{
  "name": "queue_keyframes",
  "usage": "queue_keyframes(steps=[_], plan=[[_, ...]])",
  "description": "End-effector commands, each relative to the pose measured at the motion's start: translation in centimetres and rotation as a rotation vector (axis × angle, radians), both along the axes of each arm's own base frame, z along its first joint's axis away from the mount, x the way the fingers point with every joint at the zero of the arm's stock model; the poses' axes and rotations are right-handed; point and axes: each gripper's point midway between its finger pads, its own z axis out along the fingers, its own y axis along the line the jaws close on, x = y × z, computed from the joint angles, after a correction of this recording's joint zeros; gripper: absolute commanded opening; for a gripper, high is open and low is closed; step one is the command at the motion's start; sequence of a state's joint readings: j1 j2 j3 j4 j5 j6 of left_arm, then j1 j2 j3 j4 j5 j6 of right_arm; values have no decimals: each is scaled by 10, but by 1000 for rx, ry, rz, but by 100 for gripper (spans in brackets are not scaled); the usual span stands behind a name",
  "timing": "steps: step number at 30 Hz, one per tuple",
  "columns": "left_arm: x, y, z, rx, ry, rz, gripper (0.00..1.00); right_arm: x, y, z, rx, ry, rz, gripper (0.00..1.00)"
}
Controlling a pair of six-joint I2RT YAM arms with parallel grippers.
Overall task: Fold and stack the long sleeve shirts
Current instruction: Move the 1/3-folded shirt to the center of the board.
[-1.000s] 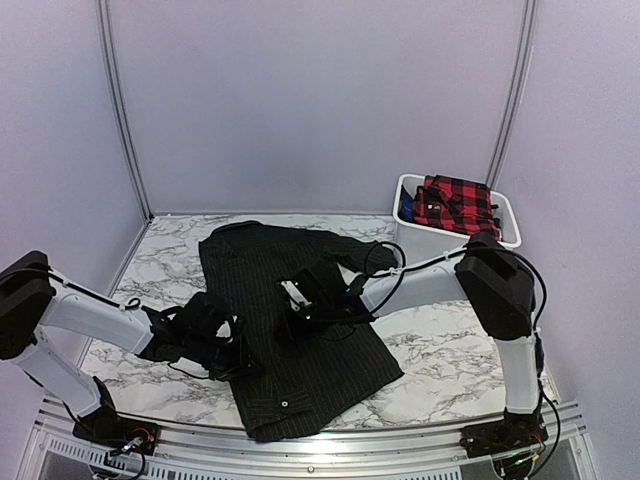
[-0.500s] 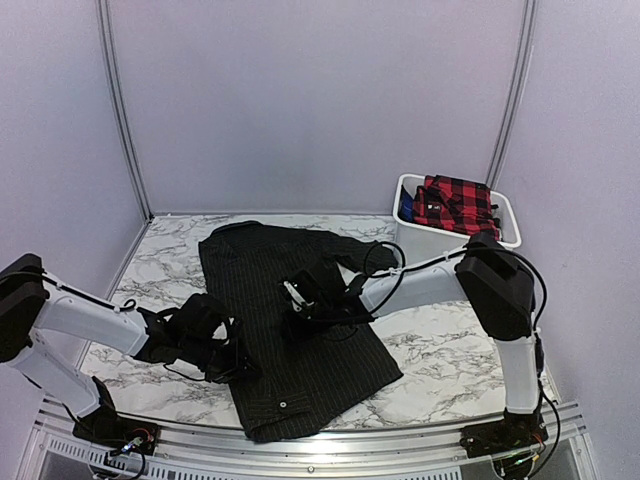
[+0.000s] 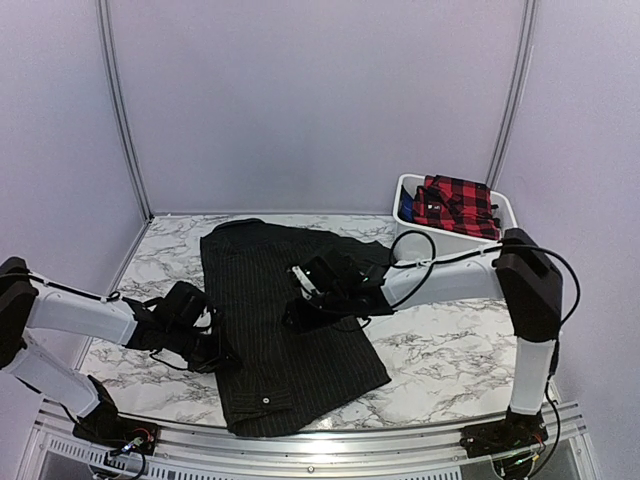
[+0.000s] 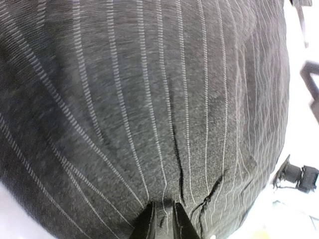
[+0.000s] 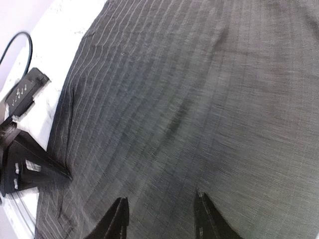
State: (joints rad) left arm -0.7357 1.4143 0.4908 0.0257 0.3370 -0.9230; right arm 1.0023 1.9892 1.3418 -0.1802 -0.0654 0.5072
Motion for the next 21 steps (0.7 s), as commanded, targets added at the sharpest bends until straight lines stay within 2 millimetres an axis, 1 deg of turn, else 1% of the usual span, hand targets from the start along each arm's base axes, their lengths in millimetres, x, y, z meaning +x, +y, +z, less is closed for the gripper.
queue_keyframes(steps=[1, 3, 4, 5, 7, 9, 16, 17, 19, 21], plan=[[-22, 76, -40, 283, 127, 25, 15, 27, -39, 28, -19, -99, -111, 45], [-14, 87, -38, 317, 122, 42, 15, 31, -54, 34, -28, -125, -147, 51], [-10, 92, -37, 327, 120, 50, 15, 31, -63, 33, -40, -134, -162, 55], [-6, 95, -36, 332, 119, 61, 15, 33, -68, 38, -42, -148, -177, 58], [1, 101, -33, 344, 114, 73, 15, 31, -81, 40, -62, -164, -198, 65], [9, 108, -30, 368, 106, 92, 15, 29, -93, 39, -79, -171, -226, 69], [45, 128, -13, 420, 58, 148, 16, 15, -128, 33, -102, -164, -267, 73], [50, 130, -10, 426, 49, 152, 16, 13, -131, 34, -96, -167, -270, 73], [56, 129, -3, 427, 32, 146, 17, 9, -141, 34, -97, -173, -287, 73], [62, 122, 8, 418, 3, 133, 19, 7, -150, 41, -82, -191, -306, 73]])
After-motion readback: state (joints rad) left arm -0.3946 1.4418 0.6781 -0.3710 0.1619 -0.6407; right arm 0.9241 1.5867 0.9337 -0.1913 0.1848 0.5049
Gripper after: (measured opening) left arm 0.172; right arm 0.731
